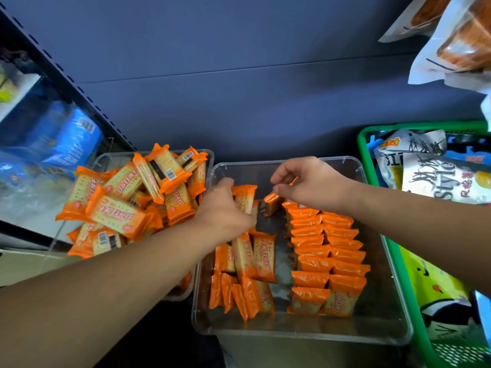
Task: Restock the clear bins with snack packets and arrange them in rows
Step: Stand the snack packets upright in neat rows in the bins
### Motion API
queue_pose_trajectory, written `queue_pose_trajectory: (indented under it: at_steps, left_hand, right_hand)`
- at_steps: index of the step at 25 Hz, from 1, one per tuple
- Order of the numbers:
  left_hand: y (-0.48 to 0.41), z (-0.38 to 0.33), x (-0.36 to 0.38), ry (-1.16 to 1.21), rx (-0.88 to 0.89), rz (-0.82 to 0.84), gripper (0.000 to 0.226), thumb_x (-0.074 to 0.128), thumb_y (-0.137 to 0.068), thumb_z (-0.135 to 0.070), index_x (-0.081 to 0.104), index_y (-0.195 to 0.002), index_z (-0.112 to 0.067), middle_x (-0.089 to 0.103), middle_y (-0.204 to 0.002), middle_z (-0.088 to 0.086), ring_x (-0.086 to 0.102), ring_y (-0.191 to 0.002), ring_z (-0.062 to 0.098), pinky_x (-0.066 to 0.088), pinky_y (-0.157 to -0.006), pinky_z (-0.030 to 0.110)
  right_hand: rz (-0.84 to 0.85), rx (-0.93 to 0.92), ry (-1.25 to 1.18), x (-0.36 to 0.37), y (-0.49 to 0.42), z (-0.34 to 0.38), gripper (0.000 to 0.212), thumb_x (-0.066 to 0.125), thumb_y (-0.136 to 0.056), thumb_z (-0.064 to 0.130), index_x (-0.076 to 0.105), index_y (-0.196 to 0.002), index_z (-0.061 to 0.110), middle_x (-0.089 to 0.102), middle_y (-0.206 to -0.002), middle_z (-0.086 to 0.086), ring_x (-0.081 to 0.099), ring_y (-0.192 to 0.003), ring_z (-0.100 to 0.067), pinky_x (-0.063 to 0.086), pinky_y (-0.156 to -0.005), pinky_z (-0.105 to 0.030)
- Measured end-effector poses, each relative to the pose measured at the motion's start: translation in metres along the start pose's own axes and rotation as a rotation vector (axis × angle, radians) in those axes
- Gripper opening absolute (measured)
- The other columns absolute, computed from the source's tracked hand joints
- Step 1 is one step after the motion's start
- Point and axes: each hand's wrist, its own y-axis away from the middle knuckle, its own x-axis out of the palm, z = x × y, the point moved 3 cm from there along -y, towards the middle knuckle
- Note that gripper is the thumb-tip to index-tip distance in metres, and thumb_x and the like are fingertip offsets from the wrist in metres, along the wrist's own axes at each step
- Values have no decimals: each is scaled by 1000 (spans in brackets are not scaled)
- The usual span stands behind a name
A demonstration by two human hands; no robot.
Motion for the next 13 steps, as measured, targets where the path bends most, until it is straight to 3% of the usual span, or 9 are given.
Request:
queue_pose_trajectory:
  at_steps: [3,5,7,10,13]
  left_hand:
    - [21,-4,-14,280,-27,-4,93,86,-75,-14,40,-156,-20,59,-137,-4,58,-126,16,53,-105,37]
    - [27,-6,-18,352,-33,-2,88,85,-77,-13,44,-154,-20,58,-144,-1,58,-130,18,54,-106,42]
    - [29,-7,-20,362,-32,44,83,86,-77,-11,48,-151,-20,61,-135,-3,61,-123,16,56,-102,40]
    - [29,1,-29,407,-34,91,73,86,-78,-8,56,-143,-25,64,-129,-7,63,-116,12,60,-93,34]
    - [26,20,-41,570,-127,78,45,73,-88,-7,67,-128,-27,74,-117,0,71,-108,18,61,-94,41]
  right_hand:
    - [84,4,-11,8,1,0,22,67,-96,10,70,-107,28,71,-103,6,71,-87,-10,59,-67,-22]
    - [83,-88,322,6,-2,-2,25,68,-94,13,67,-104,36,67,-107,10,67,-98,-9,61,-79,-31]
    - [26,-230,655,6,-8,0,23,71,-94,28,67,-115,38,64,-118,11,60,-114,-13,58,-89,-39]
    - [71,-239,839,19,-25,5,33,64,-99,42,64,-131,36,65,-127,5,60,-119,-21,58,-91,-42]
    - [104,-222,1061,37,-36,10,29,52,-105,40,67,-128,29,66,-123,-1,62,-115,-27,57,-90,-41]
